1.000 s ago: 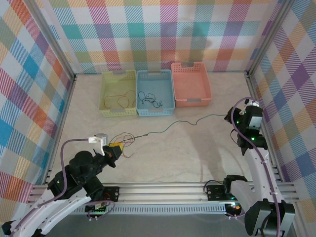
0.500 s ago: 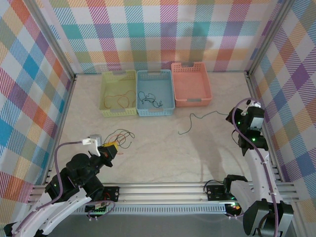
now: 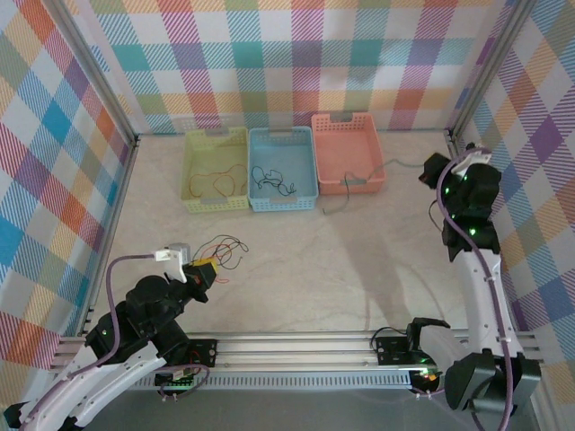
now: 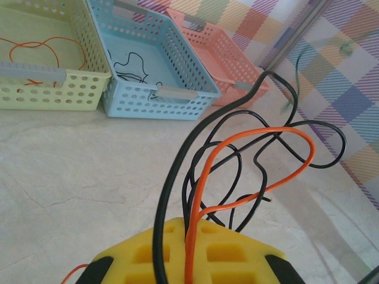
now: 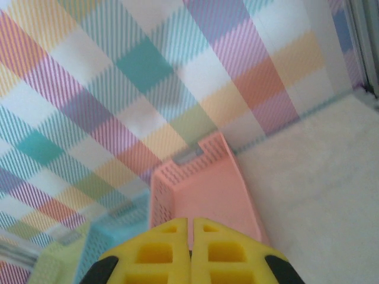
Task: Untangle the cables
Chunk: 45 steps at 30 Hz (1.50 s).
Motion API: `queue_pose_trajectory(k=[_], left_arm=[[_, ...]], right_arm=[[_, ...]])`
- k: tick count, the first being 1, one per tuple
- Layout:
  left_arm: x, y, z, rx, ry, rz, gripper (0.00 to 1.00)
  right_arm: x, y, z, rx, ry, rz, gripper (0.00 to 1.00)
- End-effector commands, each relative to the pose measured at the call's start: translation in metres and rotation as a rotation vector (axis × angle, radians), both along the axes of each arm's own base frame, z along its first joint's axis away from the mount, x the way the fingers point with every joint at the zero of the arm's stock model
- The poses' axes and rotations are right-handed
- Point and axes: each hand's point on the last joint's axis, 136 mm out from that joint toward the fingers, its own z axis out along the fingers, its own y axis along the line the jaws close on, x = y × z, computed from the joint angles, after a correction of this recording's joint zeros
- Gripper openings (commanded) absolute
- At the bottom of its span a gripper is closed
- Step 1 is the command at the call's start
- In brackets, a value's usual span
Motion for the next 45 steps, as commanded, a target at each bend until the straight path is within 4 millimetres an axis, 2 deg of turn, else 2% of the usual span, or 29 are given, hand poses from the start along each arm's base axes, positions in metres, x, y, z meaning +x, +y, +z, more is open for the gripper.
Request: queue_pose_trajectory(k=[1, 5, 12, 19, 24, 31, 36, 39, 41, 43, 45], left_arm=[[0.000, -0.007, 0.006, -0.022, -0.011, -0.027, 0.00], [0.000, -0.013, 0.008, -0.027, -0.013, -0.048, 0.00], [0.003, -0.020, 0.004, -0.003, 0.003, -0.064, 0.00], [0.004, -0.026, 0.001, -0.004, 0.014, -0.084, 0.00], [0.003, -0.027, -0.001, 0.005, 0.020, -0.092, 0.00], [0.002, -0.026, -0.003, 0.019, 0.025, -0.095, 0.00], [0.002, -0.026, -0.004, 0.024, 0.022, -0.099, 0.00], [0.002, -0.028, -0.007, 0.027, 0.023, -0.109, 0.00], [0.001, -0.029, -0.010, 0.029, 0.031, -0.113, 0.00], [0.000, -0.030, -0.012, 0.024, 0.034, -0.118, 0.00], [0.001, -0.031, -0.013, 0.016, 0.032, -0.120, 0.00]], right_arm=[[0.021, -0.017, 0.028, 0.048, -0.072, -0.084, 0.00], [0.055, -0.025, 0.026, 0.105, -0.056, -0.125, 0.00], [0.122, -0.035, 0.006, 0.159, 0.003, -0.242, 0.00], [0.179, -0.036, -0.035, 0.209, 0.099, -0.320, 0.00], [0.204, -0.028, -0.073, 0.222, 0.177, -0.384, 0.00], [0.217, 0.000, -0.111, 0.195, 0.235, -0.453, 0.00], [0.217, 0.023, -0.136, 0.179, 0.261, -0.450, 0.02], [0.212, 0.037, -0.150, 0.194, 0.294, -0.405, 0.03], [0.206, 0.047, -0.156, 0.169, 0.313, -0.365, 0.08], [0.195, 0.052, -0.168, 0.166, 0.346, -0.347, 0.13], [0.184, 0.054, -0.179, 0.196, 0.365, -0.333, 0.13]])
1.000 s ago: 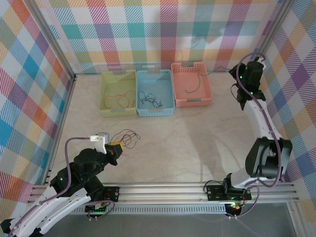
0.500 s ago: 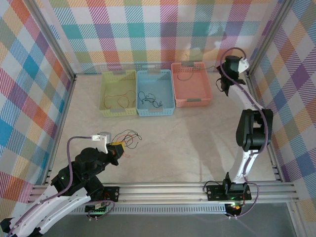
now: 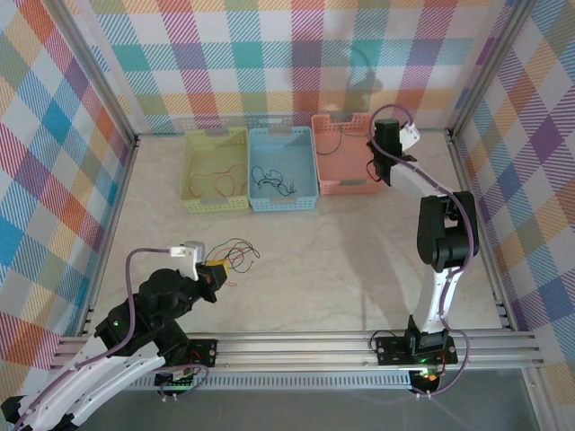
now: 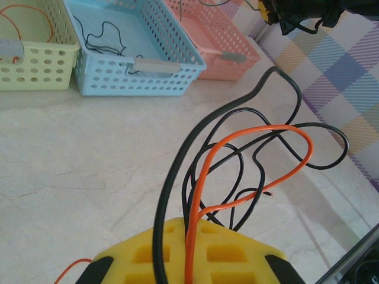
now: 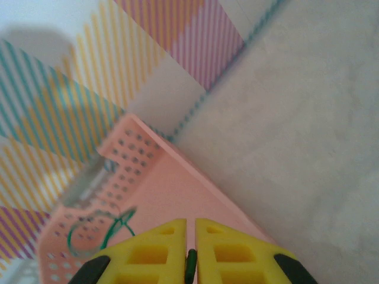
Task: Untangle the cables
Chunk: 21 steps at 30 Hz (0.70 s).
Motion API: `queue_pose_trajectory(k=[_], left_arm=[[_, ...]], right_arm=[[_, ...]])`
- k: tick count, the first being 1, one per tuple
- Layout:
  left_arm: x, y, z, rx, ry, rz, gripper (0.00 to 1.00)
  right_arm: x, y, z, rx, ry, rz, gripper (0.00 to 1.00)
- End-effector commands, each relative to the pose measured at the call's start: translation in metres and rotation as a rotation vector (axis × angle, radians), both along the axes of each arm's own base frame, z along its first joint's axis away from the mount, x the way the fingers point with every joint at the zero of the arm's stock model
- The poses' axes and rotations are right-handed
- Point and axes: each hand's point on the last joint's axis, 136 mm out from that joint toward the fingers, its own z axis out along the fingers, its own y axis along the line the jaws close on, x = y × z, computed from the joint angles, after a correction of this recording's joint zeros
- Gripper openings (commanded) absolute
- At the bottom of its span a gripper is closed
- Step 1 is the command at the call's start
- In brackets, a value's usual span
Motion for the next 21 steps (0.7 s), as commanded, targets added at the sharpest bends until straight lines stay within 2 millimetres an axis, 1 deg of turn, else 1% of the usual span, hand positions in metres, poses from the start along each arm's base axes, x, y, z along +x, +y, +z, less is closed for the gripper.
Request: queue_pose_trajectory(k=[1, 2, 4, 5, 6, 8, 10, 13, 16, 18, 21], left_arm=[[-0.001, -0.008, 0.003, -0.025, -0.026, -0.035, 0.00], [-0.002, -0.009, 0.003, -0.026, -0.023, -0.045, 0.00], [-0.004, -0.011, 0.002, -0.026, -0.015, -0.057, 0.00], [-0.004, -0.011, 0.000, -0.025, -0.012, -0.058, 0.00], [-0.004, -0.010, -0.001, -0.025, -0.010, -0.057, 0.00], [-0.004, -0.010, -0.002, -0.031, -0.006, -0.054, 0.00], [-0.004, -0.010, -0.001, -0.041, -0.009, -0.053, 0.00], [-0.005, -0.010, 0.003, -0.050, -0.010, -0.054, 0.00], [-0.006, -0.010, 0.003, -0.049, -0.009, -0.059, 0.00], [-0.006, -0.012, 0.003, -0.051, -0.004, -0.064, 0.00], [-0.005, -0.018, 0.002, -0.059, 0.004, -0.084, 0.00]], right_arm=[[-0.016, 0.007, 0.003, 0.063, -0.018, 0.025, 0.13], [-0.019, 0.010, 0.002, 0.075, -0.018, 0.044, 0.14], [-0.025, 0.018, 0.000, 0.087, 0.004, 0.100, 0.24], [-0.029, 0.022, -0.002, 0.096, 0.021, 0.118, 0.27], [-0.033, 0.024, -0.004, 0.107, 0.038, 0.132, 0.28], [-0.039, 0.028, 0.000, 0.121, 0.040, 0.161, 0.31], [-0.045, 0.031, 0.009, 0.123, 0.034, 0.179, 0.35], [-0.055, 0.027, 0.022, 0.104, 0.026, 0.182, 0.42], [-0.065, 0.025, 0.040, 0.073, -0.004, 0.201, 0.44], [-0.075, 0.028, 0.052, 0.068, -0.025, 0.237, 0.46], [-0.095, 0.041, 0.068, 0.067, -0.076, 0.320, 0.47]])
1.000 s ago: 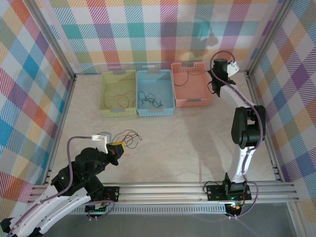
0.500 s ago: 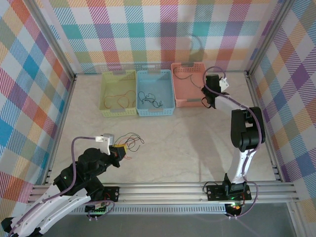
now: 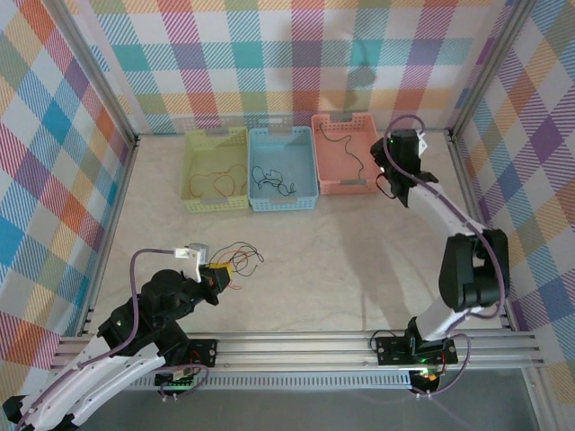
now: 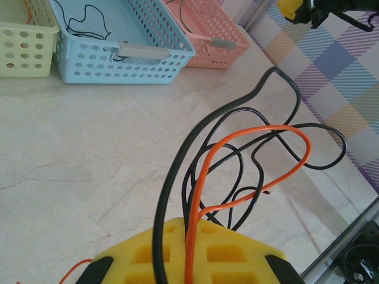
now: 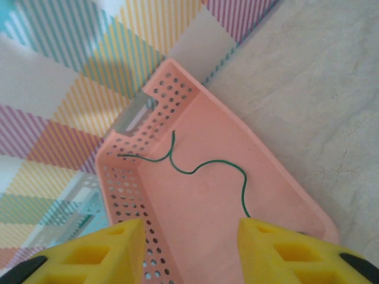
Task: Untangle the cables
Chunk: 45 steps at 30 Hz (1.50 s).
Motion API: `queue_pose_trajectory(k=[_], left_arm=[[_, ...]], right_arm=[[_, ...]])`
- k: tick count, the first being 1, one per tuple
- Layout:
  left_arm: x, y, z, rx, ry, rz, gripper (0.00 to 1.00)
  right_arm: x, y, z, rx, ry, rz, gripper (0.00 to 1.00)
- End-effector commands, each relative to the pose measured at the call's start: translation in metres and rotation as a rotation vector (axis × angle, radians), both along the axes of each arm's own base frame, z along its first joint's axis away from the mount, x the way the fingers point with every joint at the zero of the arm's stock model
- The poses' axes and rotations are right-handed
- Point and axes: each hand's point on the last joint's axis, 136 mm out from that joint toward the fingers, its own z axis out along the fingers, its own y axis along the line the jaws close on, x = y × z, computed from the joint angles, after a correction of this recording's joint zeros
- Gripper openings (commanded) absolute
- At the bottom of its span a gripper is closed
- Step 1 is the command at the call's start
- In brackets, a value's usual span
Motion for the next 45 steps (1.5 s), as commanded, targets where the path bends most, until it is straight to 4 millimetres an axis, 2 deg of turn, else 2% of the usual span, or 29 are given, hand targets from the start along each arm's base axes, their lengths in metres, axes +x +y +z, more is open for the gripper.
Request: queue_pose_trajectory(k=[1, 5, 10, 12, 15, 19, 23, 25, 26, 27, 30, 33, 35, 41, 44, 45], left_arm=[[0.000, -0.013, 0.009, -0.048, -0.011, -0.043, 0.00], [0.005, -0.026, 0.013, -0.059, -0.011, -0.068, 0.00], [0.017, -0.050, 0.011, -0.060, 0.016, -0.109, 0.00], [0.022, -0.060, 0.006, -0.059, 0.034, -0.122, 0.00], [0.030, -0.073, 0.000, -0.052, 0.069, -0.129, 0.00], [0.036, -0.089, -0.016, -0.032, 0.138, -0.153, 0.00], [0.042, -0.096, -0.030, -0.008, 0.182, -0.146, 0.00], [0.044, -0.097, -0.036, 0.002, 0.198, -0.142, 0.00], [0.045, -0.098, -0.038, 0.002, 0.204, -0.138, 0.05], [0.045, -0.099, -0.040, 0.007, 0.212, -0.135, 0.13], [0.045, -0.101, -0.041, 0.014, 0.223, -0.143, 0.27], [0.044, -0.099, -0.038, 0.031, 0.232, -0.144, 0.54], [0.042, -0.098, -0.035, 0.048, 0.238, -0.151, 0.63], [0.042, -0.085, -0.018, 0.097, 0.205, -0.125, 0.73], [0.048, -0.088, -0.021, 0.144, 0.231, -0.117, 0.74], [0.046, -0.088, -0.031, 0.176, 0.278, -0.124, 0.72]], right_arm=[[-0.025, 0.019, 0.015, -0.025, -0.049, 0.123, 0.49], [-0.061, 0.051, 0.033, -0.052, -0.164, 0.302, 0.52], [-0.124, 0.119, 0.040, -0.088, -0.297, 0.675, 0.56], [-0.150, 0.137, 0.036, -0.087, -0.334, 0.791, 0.58], [-0.182, 0.155, 0.026, -0.102, -0.388, 0.926, 0.60], [-0.214, 0.173, 0.007, -0.119, -0.420, 1.082, 0.61], [-0.248, 0.196, 0.002, -0.055, -0.441, 1.299, 0.65], [-0.252, 0.200, 0.003, -0.024, -0.448, 1.314, 0.66], [-0.250, 0.199, 0.002, -0.025, -0.446, 1.303, 0.66], [-0.248, 0.198, 0.001, -0.032, -0.437, 1.291, 0.67], [-0.244, 0.196, -0.001, -0.048, -0.414, 1.268, 0.68], [-0.241, 0.195, -0.003, -0.053, -0.402, 1.250, 0.68], [-0.239, 0.194, -0.003, -0.057, -0.396, 1.237, 0.69], [-0.238, 0.190, -0.004, -0.080, -0.399, 1.212, 0.70], [-0.238, 0.185, -0.002, -0.114, -0.427, 1.193, 0.70], [-0.238, 0.183, -0.002, -0.128, -0.436, 1.184, 0.70]])
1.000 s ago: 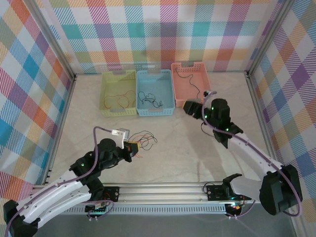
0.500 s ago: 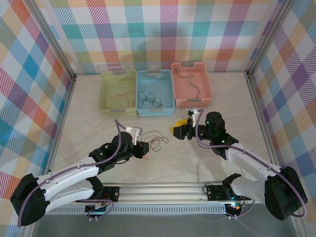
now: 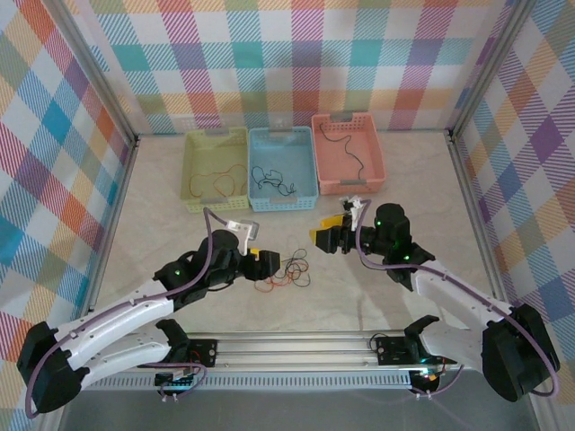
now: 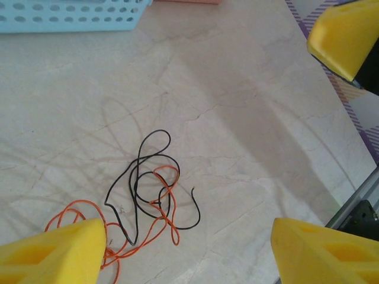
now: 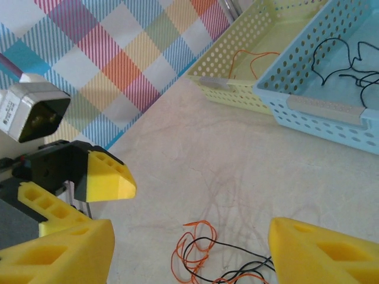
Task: Untangle the cables
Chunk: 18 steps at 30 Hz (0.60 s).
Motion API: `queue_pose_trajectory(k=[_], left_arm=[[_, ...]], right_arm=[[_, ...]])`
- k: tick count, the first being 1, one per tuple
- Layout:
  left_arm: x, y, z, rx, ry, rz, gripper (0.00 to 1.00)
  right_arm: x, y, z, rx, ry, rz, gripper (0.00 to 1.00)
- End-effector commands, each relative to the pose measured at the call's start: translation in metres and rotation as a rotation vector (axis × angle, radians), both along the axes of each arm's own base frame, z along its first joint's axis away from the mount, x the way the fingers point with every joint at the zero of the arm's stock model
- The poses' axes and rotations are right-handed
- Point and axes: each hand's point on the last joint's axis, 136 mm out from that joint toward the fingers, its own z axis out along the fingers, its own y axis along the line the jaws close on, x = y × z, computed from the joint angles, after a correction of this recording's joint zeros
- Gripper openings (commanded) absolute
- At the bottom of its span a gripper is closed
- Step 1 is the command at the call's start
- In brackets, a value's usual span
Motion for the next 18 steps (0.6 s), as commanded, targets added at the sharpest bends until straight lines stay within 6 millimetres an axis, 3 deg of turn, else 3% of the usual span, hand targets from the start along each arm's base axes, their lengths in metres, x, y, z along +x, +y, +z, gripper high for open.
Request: queue_pose_trajectory(k=[1, 6, 12, 18], left_arm=[[0.000, -0.004, -0.016, 0.095, 0.077, -0.026, 0.70], [0.009, -0.022, -0.045, 0.159, 0.184, -0.039, 0.60], [0.025, -0.023, -0.066, 0.272, 0.232, 0.013, 0.50], [0.026, -0.031, -0.086, 0.292, 0.281, -0.003, 0.38]], right_arm=[[-0.001, -0.007, 0.006, -0.013, -0.089, -0.028, 0.70], [0.003, -0.016, 0.002, -0.040, -0.121, -0.089, 0.70], [0.008, -0.023, -0.003, -0.068, -0.139, -0.136, 0.70], [0.009, -0.024, -0.004, -0.073, -0.143, -0.146, 0.70]])
